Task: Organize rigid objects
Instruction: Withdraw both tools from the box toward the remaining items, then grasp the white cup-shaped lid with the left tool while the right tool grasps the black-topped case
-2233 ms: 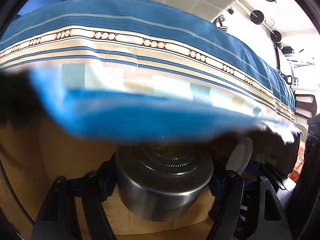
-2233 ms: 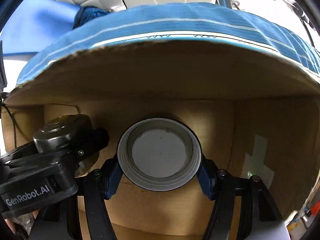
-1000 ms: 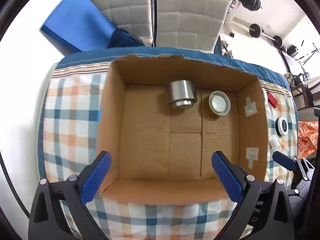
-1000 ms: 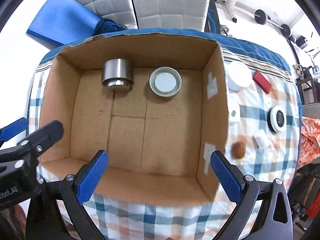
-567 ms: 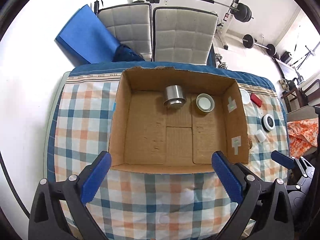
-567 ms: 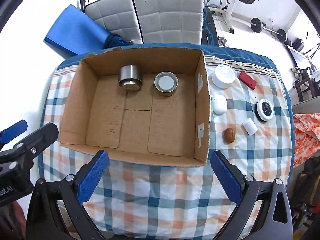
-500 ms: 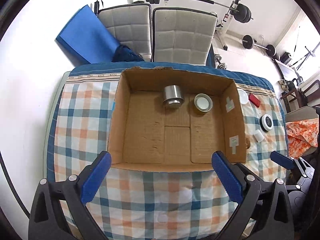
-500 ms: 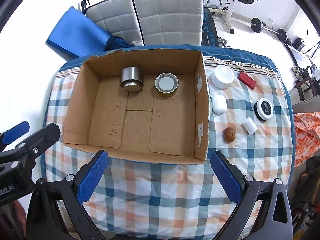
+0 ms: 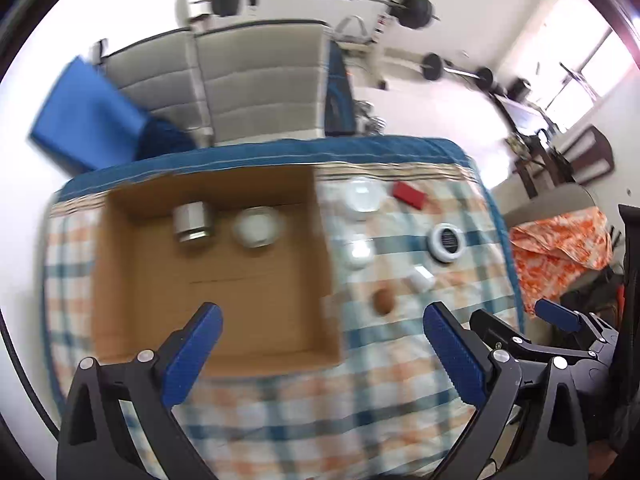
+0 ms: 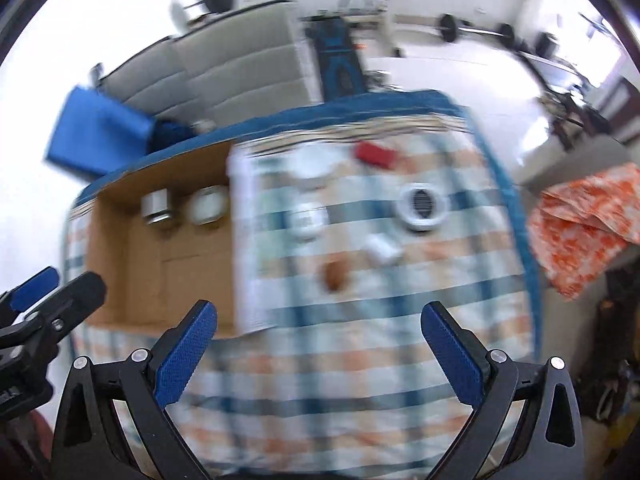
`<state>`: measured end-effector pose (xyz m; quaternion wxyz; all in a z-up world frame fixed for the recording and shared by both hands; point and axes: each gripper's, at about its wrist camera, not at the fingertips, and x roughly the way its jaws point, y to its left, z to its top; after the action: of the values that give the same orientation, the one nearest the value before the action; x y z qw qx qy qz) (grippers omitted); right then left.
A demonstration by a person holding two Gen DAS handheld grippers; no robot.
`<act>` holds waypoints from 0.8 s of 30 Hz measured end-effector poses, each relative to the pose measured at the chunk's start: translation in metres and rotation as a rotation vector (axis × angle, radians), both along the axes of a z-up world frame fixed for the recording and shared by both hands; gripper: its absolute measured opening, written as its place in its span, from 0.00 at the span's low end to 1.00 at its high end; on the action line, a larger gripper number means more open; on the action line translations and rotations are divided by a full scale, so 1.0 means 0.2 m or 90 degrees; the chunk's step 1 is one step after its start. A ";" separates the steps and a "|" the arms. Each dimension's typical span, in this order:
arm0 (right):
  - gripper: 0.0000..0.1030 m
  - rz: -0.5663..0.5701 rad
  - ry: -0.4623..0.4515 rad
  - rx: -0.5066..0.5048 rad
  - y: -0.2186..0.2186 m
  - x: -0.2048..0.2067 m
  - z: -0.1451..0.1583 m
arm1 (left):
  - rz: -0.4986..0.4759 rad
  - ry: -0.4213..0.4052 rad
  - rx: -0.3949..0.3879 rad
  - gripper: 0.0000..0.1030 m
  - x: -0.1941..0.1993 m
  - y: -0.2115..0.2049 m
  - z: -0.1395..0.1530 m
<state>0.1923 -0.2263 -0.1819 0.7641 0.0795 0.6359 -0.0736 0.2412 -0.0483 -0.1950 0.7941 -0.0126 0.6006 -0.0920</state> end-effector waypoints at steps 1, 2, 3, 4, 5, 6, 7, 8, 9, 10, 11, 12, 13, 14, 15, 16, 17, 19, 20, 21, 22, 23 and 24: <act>1.00 -0.016 0.014 0.001 -0.11 0.03 -0.05 | -0.002 0.007 0.005 1.00 0.05 -0.08 -0.05; 1.00 -0.026 0.024 -0.001 -0.18 0.06 -0.08 | -0.005 0.016 0.012 1.00 0.11 -0.16 -0.12; 1.00 -0.035 0.033 0.002 -0.26 0.09 -0.13 | -0.006 0.026 0.025 1.00 0.17 -0.23 -0.18; 1.00 -0.046 0.043 0.005 -0.35 0.13 -0.19 | -0.009 0.036 0.036 1.00 0.23 -0.29 -0.24; 1.00 -0.052 0.052 0.002 -0.41 0.16 -0.24 | -0.008 0.043 0.045 1.00 0.29 -0.34 -0.30; 1.00 -0.059 0.061 0.008 -0.47 0.20 -0.29 | -0.006 0.049 0.058 1.00 0.34 -0.38 -0.34; 1.00 -0.069 0.073 0.017 -0.54 0.26 -0.37 | -0.005 0.062 0.072 1.00 0.41 -0.42 -0.41; 1.00 -0.075 0.083 0.018 -0.58 0.29 -0.43 | -0.004 0.072 0.082 1.00 0.46 -0.45 -0.47; 1.00 -0.083 0.096 0.024 -0.61 0.34 -0.50 | -0.004 0.084 0.098 1.00 0.52 -0.48 -0.53; 1.00 -0.093 0.110 0.036 -0.66 0.39 -0.58 | -0.003 0.096 0.110 1.00 0.58 -0.51 -0.59; 1.00 -0.098 0.120 0.038 -0.68 0.42 -0.64 | -0.002 0.107 0.121 1.00 0.64 -0.53 -0.64; 1.00 -0.104 0.134 0.041 -0.70 0.45 -0.71 | -0.002 0.116 0.128 1.00 0.68 -0.54 -0.69; 1.00 -0.110 0.147 0.059 -0.71 0.49 -0.78 | -0.003 0.128 0.130 1.00 0.73 -0.56 -0.74; 1.00 -0.116 0.160 0.075 -0.72 0.52 -0.84 | -0.003 0.138 0.130 1.00 0.77 -0.57 -0.78; 1.00 -0.122 0.173 0.086 -0.73 0.54 -0.90 | -0.003 0.149 0.128 1.00 0.80 -0.58 -0.82; 1.00 -0.126 0.183 0.095 -0.73 0.56 -0.95 | 0.000 0.163 0.125 1.00 0.84 -0.58 -0.86; 1.00 -0.127 0.188 0.098 -0.73 0.58 -0.99 | 0.003 0.174 0.124 1.00 0.88 -0.57 -0.90; 1.00 -0.132 0.200 0.099 -0.73 0.62 -1.06 | 0.003 0.193 0.118 1.00 0.94 -0.58 -0.96; 1.00 -0.137 0.205 0.103 -0.73 0.63 -1.09 | -0.001 0.202 0.122 1.00 0.97 -0.59 -1.00; 1.00 -0.141 0.210 0.108 -0.74 0.64 -1.11 | -0.004 0.209 0.127 1.00 0.99 -0.59 -1.03; 1.00 -0.145 0.216 0.109 -0.74 0.65 -1.13 | -0.009 0.219 0.135 1.00 1.02 -0.60 -1.07; 1.00 -0.145 0.221 0.109 -0.74 0.66 -1.16 | -0.016 0.230 0.141 1.00 1.04 -0.61 -1.11; 1.00 -0.144 0.226 0.108 -0.74 0.67 -1.18 | -0.020 0.237 0.147 1.00 1.06 -0.61 -1.14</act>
<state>0.3258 -0.3736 -0.4180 0.6175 0.2001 0.7515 -0.1184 0.4532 -0.1708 -0.4223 0.6643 0.0710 0.7435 -0.0316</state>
